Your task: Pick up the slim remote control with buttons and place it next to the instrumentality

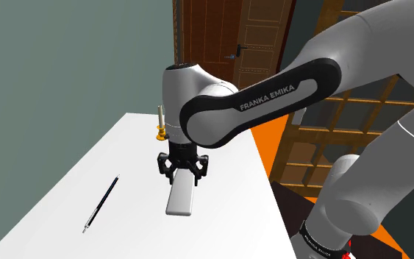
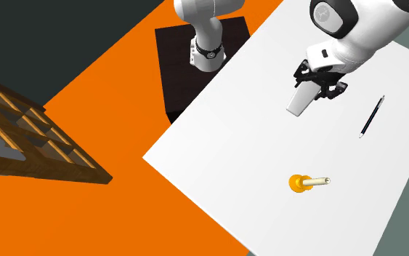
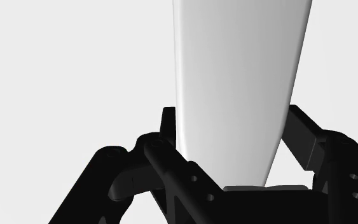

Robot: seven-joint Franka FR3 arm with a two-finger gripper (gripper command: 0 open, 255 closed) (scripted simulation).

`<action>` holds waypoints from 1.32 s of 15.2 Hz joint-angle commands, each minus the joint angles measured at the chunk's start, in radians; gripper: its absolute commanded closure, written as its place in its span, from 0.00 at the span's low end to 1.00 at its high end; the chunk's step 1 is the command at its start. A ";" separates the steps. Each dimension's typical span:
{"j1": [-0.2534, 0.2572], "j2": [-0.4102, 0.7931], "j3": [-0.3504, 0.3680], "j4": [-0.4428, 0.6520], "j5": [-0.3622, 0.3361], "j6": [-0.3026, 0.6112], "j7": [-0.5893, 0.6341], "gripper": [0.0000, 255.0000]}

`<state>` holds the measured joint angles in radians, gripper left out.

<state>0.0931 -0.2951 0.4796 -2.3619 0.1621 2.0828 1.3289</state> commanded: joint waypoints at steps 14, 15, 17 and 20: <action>0.000 -0.024 -0.011 0.045 0.003 -0.067 -0.005 0.00; -0.001 -0.034 -0.016 0.070 0.003 -0.102 -0.007 0.00; -0.001 -0.041 -0.020 0.091 0.003 -0.130 -0.008 0.00; -0.001 -0.041 -0.020 0.091 0.003 -0.130 -0.008 0.00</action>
<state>0.0920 -0.3370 0.4590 -2.2725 0.1652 1.9545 1.3200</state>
